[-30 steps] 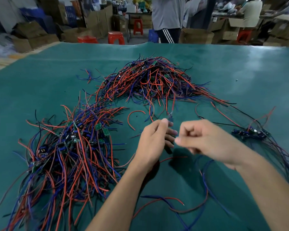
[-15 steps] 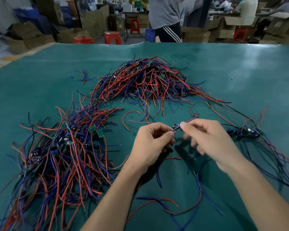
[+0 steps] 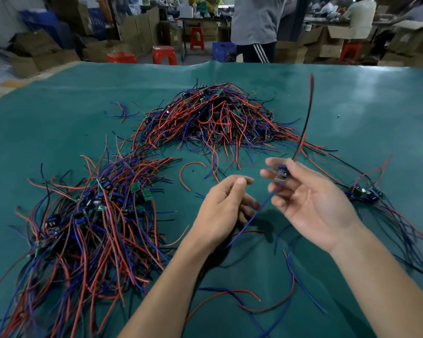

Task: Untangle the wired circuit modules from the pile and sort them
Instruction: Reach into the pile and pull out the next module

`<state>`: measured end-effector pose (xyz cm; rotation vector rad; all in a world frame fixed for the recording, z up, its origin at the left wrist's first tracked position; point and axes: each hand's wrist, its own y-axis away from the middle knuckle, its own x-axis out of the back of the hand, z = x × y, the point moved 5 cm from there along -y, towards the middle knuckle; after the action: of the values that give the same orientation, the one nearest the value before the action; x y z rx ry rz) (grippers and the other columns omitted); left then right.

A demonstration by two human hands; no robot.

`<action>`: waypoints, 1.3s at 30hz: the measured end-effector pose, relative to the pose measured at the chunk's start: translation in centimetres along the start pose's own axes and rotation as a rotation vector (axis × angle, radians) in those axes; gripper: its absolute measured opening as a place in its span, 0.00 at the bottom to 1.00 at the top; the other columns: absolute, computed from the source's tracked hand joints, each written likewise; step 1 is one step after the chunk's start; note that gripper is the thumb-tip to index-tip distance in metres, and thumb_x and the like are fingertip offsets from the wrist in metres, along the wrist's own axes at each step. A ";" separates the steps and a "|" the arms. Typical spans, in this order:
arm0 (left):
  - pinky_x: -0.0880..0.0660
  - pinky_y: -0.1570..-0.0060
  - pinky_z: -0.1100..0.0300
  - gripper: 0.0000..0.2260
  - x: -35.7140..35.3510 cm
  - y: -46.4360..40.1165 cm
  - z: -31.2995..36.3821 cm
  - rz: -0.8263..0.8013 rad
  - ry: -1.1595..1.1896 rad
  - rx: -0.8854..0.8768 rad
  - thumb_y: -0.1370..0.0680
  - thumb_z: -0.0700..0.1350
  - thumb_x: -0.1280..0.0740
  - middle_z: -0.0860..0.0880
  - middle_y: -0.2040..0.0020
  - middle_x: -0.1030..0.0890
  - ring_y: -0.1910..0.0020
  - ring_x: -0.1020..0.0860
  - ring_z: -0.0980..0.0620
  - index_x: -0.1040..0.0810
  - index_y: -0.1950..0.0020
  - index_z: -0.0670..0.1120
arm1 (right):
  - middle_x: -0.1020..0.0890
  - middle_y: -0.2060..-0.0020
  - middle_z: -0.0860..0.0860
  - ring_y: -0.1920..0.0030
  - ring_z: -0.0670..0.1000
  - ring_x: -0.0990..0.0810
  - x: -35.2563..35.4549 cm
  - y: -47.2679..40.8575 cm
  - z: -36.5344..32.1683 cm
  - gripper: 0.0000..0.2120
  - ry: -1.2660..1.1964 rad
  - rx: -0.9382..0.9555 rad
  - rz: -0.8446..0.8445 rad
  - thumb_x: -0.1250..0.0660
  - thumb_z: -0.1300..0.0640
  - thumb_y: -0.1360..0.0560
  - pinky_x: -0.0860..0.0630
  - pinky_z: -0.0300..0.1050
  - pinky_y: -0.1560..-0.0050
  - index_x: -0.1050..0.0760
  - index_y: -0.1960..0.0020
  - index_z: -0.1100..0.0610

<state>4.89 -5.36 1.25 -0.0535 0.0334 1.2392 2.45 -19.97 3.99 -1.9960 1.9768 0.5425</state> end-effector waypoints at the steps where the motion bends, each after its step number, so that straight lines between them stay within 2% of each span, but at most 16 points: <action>1: 0.29 0.72 0.63 0.17 0.0 0.0 0.0 -0.001 0.005 0.003 0.14 0.47 0.46 0.43 0.64 0.19 0.71 0.25 0.53 0.22 0.43 0.39 | 0.13 0.51 0.55 0.63 0.47 0.19 -0.3 0.0 0.5 0.13 0.035 0.000 -0.023 0.33 0.51 0.24 0.28 0.38 0.69 0.13 0.49 0.55; 4: 0.31 0.73 0.62 0.21 -0.2 0.1 0.4 -0.057 0.019 -0.029 0.16 0.54 0.45 0.39 0.64 0.18 0.72 0.26 0.50 0.17 0.51 0.43 | 0.14 0.57 0.50 0.66 0.45 0.25 -1.2 0.0 1.8 0.12 0.243 0.063 -0.003 0.33 0.53 0.24 0.36 0.37 0.71 0.13 0.49 0.55; 6: 0.31 0.73 0.63 0.22 -0.3 0.3 0.6 -0.098 0.011 -0.057 0.18 0.58 0.43 0.39 0.64 0.17 0.71 0.24 0.49 0.18 0.59 0.45 | 0.16 0.64 0.46 0.70 0.40 0.25 -1.5 0.0 2.1 0.10 0.327 0.134 0.037 0.33 0.57 0.21 0.35 0.30 0.74 0.13 0.48 0.57; 9: 0.31 0.72 0.66 0.21 -0.3 0.4 0.7 -0.123 -0.015 -0.081 0.20 0.56 0.36 0.44 0.66 0.17 0.70 0.24 0.52 0.19 0.59 0.39 | 0.20 0.71 0.45 0.75 0.41 0.28 -1.2 -0.2 2.5 0.09 0.369 0.138 0.080 0.33 0.59 0.19 0.34 0.29 0.77 0.14 0.45 0.57; 12: 0.33 0.72 0.67 0.10 -0.2 0.4 0.6 -0.149 0.010 -0.094 0.20 0.46 0.32 0.46 0.66 0.18 0.71 0.26 0.54 0.20 0.60 0.43 | 0.21 0.69 0.50 0.74 0.46 0.27 -0.7 -0.5 2.5 0.09 0.383 0.127 0.106 0.33 0.54 0.19 0.37 0.34 0.77 0.14 0.45 0.51; 14: 0.33 0.72 0.65 0.08 0.0 0.3 0.4 -0.141 0.011 -0.088 0.20 0.41 0.31 0.48 0.67 0.18 0.72 0.28 0.54 0.20 0.60 0.45 | 0.20 0.68 0.52 0.72 0.47 0.25 -0.5 -0.5 2.3 0.09 0.411 0.134 0.112 0.33 0.52 0.19 0.39 0.36 0.76 0.13 0.45 0.49; 19: 0.37 0.71 0.60 0.08 0.5 0.0 0.0 -0.055 -0.030 -0.095 0.22 0.42 0.29 0.49 0.70 0.21 0.71 0.33 0.50 0.18 0.60 0.40 | 0.13 0.57 0.56 0.69 0.46 0.27 0.8 -0.6 1.1 0.07 0.513 0.246 0.235 0.29 0.57 0.21 0.34 0.39 0.74 0.12 0.53 0.50; 21: 0.38 0.73 0.62 0.08 0.6 -0.1 -0.1 -0.041 -0.039 -0.094 0.22 0.42 0.29 0.50 0.71 0.21 0.73 0.33 0.52 0.17 0.59 0.40 | 0.13 0.58 0.55 0.68 0.47 0.27 1.2 -0.6 0.6 0.07 0.613 0.295 0.262 0.28 0.56 0.22 0.32 0.41 0.72 0.12 0.55 0.49; 25: 0.37 0.73 0.68 0.07 0.5 -0.2 -0.2 -0.054 -0.073 -0.105 0.22 0.41 0.28 0.51 0.73 0.23 0.75 0.33 0.59 0.16 0.59 0.42 | 0.13 0.62 0.47 0.70 0.41 0.24 1.8 -0.6 -0.5 0.08 0.730 0.399 0.283 0.28 0.56 0.22 0.29 0.31 0.70 0.13 0.59 0.48; 26: 0.37 0.73 0.68 0.07 0.6 -0.2 -0.2 -0.054 -0.081 -0.106 0.23 0.41 0.28 0.51 0.73 0.23 0.75 0.33 0.59 0.16 0.59 0.40 | 0.13 0.63 0.48 0.70 0.43 0.23 2.3 -0.6 -0.9 0.08 0.765 0.429 0.323 0.28 0.52 0.22 0.28 0.34 0.71 0.13 0.59 0.50; 28: 0.36 0.72 0.68 0.07 0.5 -0.2 -0.3 -0.058 -0.099 -0.106 0.23 0.41 0.28 0.51 0.73 0.23 0.75 0.33 0.59 0.16 0.57 0.38 | 0.17 0.67 0.56 0.69 0.57 0.23 3.3 -0.5 -2.0 0.19 0.943 0.504 0.419 0.31 0.42 0.24 0.25 0.51 0.68 0.16 0.59 0.58; 30: 0.35 0.71 0.67 0.07 0.5 -0.2 -0.3 -0.066 -0.120 -0.110 0.23 0.42 0.27 0.51 0.72 0.22 0.74 0.32 0.58 0.16 0.57 0.39 | 0.22 0.67 0.63 0.66 0.64 0.24 4.6 -0.3 -3.1 0.25 1.045 0.589 0.517 0.34 0.39 0.24 0.24 0.60 0.63 0.20 0.58 0.63; 32: 0.36 0.71 0.66 0.07 0.5 -0.2 -0.3 -0.072 -0.120 -0.117 0.23 0.43 0.27 0.50 0.72 0.22 0.73 0.32 0.56 0.16 0.58 0.41 | 0.22 0.68 0.62 0.67 0.64 0.24 6.1 -0.1 -4.1 0.22 0.982 0.633 0.620 0.33 0.41 0.24 0.24 0.60 0.62 0.21 0.59 0.62; 35: 0.35 0.69 0.65 0.07 0.5 -0.2 -0.4 -0.054 -0.128 -0.125 0.23 0.43 0.28 0.52 0.73 0.23 0.71 0.31 0.55 0.16 0.59 0.42 | 0.19 0.71 0.46 0.72 0.49 0.26 7.9 0.4 -4.8 0.12 0.679 0.631 0.802 0.32 0.48 0.23 0.29 0.45 0.69 0.18 0.62 0.50; 36: 0.36 0.70 0.66 0.07 0.6 -0.2 -0.4 -0.035 -0.127 -0.127 0.23 0.43 0.28 0.53 0.73 0.23 0.72 0.32 0.56 0.16 0.59 0.42 | 0.19 0.69 0.44 0.73 0.46 0.28 8.3 0.6 -4.9 0.11 0.562 0.613 0.858 0.33 0.50 0.21 0.31 0.41 0.72 0.18 0.61 0.49; 39: 0.38 0.73 0.65 0.08 1.0 -0.3 -0.4 0.057 -0.053 -0.130 0.21 0.43 0.31 0.53 0.72 0.23 0.75 0.34 0.58 0.17 0.59 0.44 | 0.20 0.66 0.46 0.77 0.43 0.30 9.1 1.1 -4.7 0.12 0.309 0.534 0.930 0.36 0.54 0.18 0.36 0.38 0.77 0.20 0.59 0.50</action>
<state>5.54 -4.50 0.77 -0.1332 -0.0926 1.2978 1.62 -30.18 4.14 -0.8117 2.8003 -0.1579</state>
